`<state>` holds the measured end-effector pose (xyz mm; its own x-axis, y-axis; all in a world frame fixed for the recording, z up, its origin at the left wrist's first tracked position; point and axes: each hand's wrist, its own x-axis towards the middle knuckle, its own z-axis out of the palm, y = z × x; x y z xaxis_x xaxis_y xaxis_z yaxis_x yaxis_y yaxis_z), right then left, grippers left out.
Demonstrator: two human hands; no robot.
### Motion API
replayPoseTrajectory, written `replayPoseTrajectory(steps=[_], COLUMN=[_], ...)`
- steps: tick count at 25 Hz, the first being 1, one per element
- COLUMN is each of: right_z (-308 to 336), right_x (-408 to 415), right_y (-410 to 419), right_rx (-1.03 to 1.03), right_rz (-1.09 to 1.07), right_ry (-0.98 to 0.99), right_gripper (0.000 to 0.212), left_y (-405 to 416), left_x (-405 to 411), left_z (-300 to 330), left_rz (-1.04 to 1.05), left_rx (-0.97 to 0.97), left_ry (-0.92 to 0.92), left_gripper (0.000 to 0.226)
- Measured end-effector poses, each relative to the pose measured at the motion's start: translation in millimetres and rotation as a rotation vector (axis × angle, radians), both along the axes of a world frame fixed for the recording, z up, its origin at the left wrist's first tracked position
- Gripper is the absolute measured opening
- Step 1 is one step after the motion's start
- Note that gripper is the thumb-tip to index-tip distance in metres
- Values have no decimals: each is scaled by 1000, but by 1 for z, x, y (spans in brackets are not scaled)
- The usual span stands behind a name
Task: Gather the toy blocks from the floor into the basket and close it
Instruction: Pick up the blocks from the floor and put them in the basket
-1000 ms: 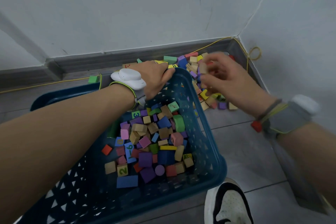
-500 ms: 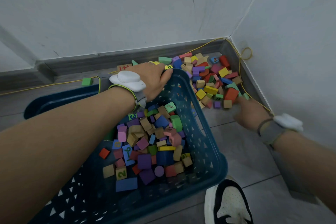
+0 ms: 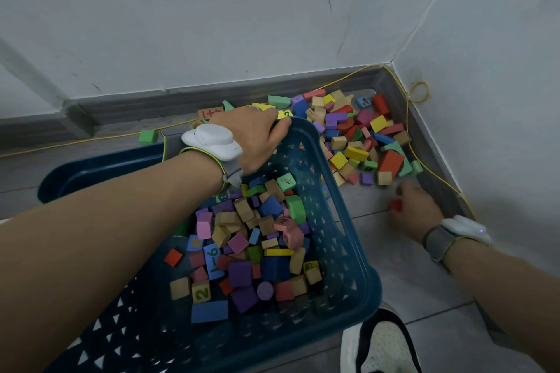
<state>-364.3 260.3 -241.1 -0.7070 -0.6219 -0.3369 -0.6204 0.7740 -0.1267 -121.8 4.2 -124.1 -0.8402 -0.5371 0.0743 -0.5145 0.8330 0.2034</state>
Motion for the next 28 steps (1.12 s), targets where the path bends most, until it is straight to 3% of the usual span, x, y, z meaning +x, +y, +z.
replayPoseTrajectory(steps=[2,5,11,19,25,28], right_z=[9,8,-6,-13,-23,-16], right_x=[1,-1,5,20,34,35], right_y=[-18,-38,-49,-54,-62,-64], right_rx=[-123,-81,-86,-129,-59,-117], right_rz=[57,174,50,-1,79,23], right_ry=[65,96,-50,-139,-49,-94], right_gripper=[37,50,39,61,40,33], left_y=[0,0,0,1,0,0], left_x=[1,0,0,0,1,0], left_z=[-1,-3,-3,-2,-2,-2], left_rz=[3,19,24,31,23,22], left_rx=[-8,-23,-34,-35,-35,-39], left_ry=[7,7,14,12,16,10], left_gripper=[40,40,40,42,41,41])
